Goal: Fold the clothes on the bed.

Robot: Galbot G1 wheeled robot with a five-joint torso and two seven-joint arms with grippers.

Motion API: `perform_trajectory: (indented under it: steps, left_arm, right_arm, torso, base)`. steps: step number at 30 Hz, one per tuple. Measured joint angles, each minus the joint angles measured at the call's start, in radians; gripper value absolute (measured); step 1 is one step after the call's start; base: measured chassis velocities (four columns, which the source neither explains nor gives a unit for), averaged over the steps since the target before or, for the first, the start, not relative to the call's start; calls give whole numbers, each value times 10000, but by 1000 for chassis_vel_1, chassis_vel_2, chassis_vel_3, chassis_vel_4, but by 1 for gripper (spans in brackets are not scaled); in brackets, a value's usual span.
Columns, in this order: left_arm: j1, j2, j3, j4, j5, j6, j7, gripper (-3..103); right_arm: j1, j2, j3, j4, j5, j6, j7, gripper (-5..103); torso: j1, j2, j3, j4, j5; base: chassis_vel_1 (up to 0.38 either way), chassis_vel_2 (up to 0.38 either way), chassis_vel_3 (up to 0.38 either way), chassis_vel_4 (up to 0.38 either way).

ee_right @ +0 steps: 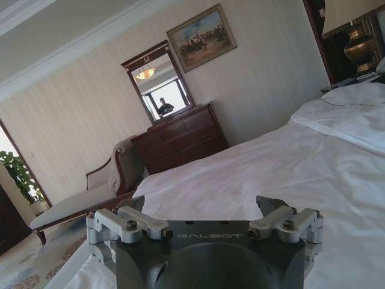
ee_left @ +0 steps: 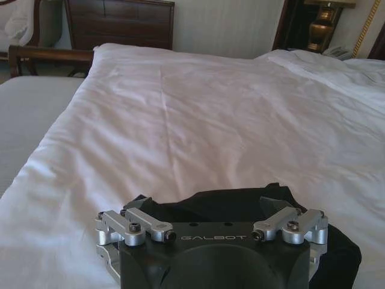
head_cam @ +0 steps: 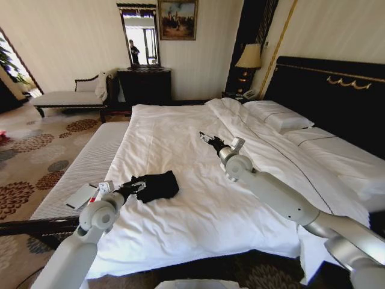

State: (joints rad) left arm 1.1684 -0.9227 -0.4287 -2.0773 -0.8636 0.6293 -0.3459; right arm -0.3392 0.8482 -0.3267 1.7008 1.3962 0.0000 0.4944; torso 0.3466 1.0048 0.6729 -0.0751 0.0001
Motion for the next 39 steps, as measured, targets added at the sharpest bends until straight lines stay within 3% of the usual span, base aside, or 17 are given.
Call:
perform_trajectory:
  steps: [2,4,7,9,13,15,17,23,39]
  left_arm:
    - [-385,532,296,115,91,2,147,100]
    - [-472,643,361,146,91,3,168,100]
    - [-1321,1669,1108,337,-173,25,437,100]
    - [-1489,1830,1279,339,-259,39,485,100]
    - [-2301,2686,2523,189,-802,438,457,100]
    - [-2324,2713,2576,178,-805,450,449,100]
    - [-2596,3008,3226,-54,-857,648,325,100]
    - [-3122,3122,4002,103,-792,914,27,100]
    - [-3921,3103,4361,616,-1459,1077,-342,100]
  right_arm:
    - [-170,35,90,-4,-55,-17,10,100]
    - [-206,43,107,-7,-71,-19,11,100]
    - [-496,124,240,-50,-176,-38,34,100]
    - [-540,140,262,-55,-186,-41,46,100]
    - [-839,215,454,-88,-256,-102,150,100]
    - [-860,218,469,-88,-259,-107,153,100]
    - [-1021,235,589,-90,-285,-157,179,100]
    - [-1222,237,744,-140,-305,-223,286,100]
    - [-1376,218,830,-181,-305,-299,387,100]
  torso:
    - [0,0,0,0,0]
    - [0,0,0,-1,1]
    - [1,0,1,-1,0]
    - [1,0,1,-1,0]
    - [1,0,0,-3,0]
    - [1,0,0,-3,0]
    - [1,0,1,-2,0]
    - [0,0,0,-1,-1]
    - [1,0,1,-1,-1]
  base:
    - [0,0,0,0]
    - [0,0,0,0]
    - [0,0,0,0]
    - [0,0,0,0]
    - [0,0,0,0]
    - [0,0,0,0]
    - [0,0,0,0]
    - [0,0,0,0]
    - [0,0,0,0]
